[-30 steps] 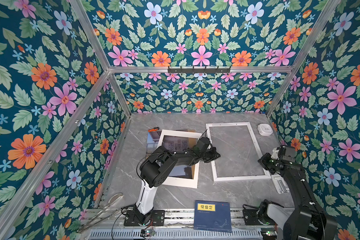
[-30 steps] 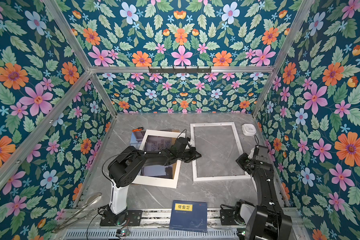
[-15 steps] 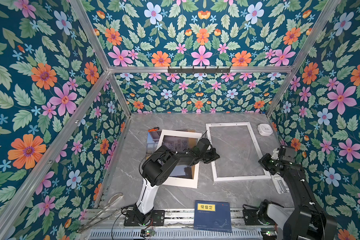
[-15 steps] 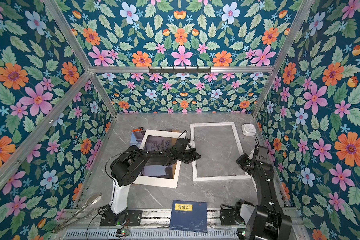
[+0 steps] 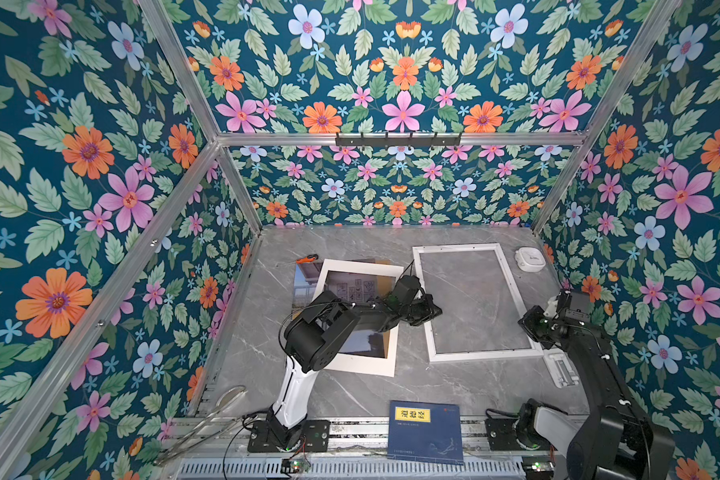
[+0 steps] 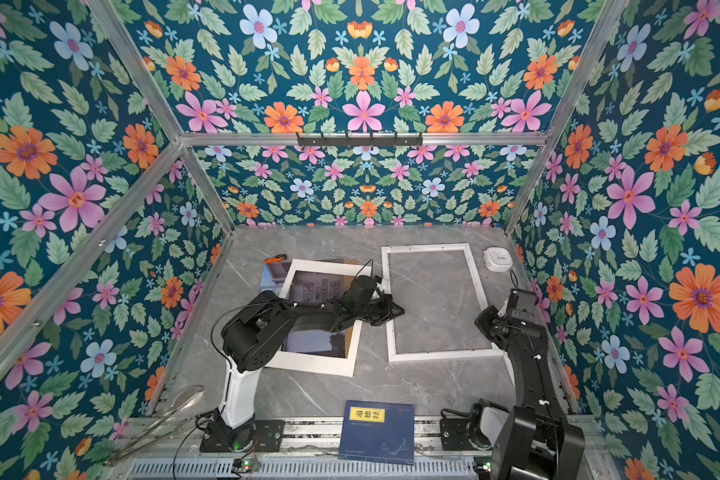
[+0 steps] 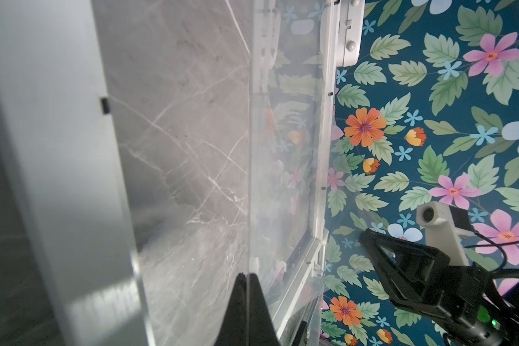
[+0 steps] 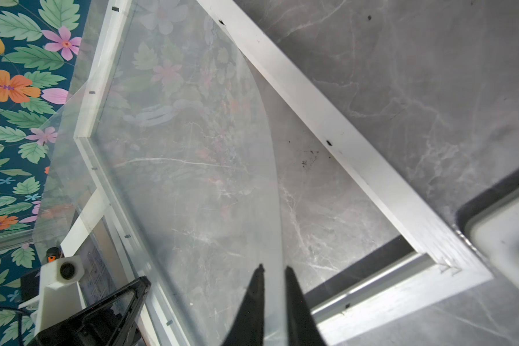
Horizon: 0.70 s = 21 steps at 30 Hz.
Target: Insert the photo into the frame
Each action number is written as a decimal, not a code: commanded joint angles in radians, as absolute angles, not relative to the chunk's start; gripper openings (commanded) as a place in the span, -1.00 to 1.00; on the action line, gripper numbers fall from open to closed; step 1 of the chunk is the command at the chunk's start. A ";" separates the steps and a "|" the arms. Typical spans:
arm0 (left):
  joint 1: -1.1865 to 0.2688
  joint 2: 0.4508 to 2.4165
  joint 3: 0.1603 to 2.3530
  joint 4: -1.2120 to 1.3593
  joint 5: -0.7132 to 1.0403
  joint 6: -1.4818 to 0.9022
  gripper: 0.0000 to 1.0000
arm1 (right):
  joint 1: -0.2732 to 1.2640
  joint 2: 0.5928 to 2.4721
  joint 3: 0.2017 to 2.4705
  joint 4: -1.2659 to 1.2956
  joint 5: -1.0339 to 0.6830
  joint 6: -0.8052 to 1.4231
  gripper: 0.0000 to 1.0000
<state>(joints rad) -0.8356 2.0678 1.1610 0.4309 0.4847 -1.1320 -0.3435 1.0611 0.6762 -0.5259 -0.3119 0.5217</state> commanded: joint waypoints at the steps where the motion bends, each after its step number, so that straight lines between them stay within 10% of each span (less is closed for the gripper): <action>1: -0.835 2.071 1.162 0.460 0.478 -1.138 -1.00 | -0.345 1.050 0.690 -0.549 -0.268 0.517 -0.28; 8: -0.836 2.077 1.163 0.457 0.475 -1.137 -1.00 | -0.354 1.026 0.719 -0.520 -0.213 0.507 0.91; 21: -0.836 2.083 1.171 0.457 0.474 -1.140 -1.00 | -0.377 1.357 0.844 -0.369 -0.176 0.468 0.99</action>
<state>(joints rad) -0.8356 2.0827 1.1625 0.4332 0.4843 -1.1454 -0.3683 1.3136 0.8337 -0.4374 -0.1909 0.4908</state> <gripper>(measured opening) 0.048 0.993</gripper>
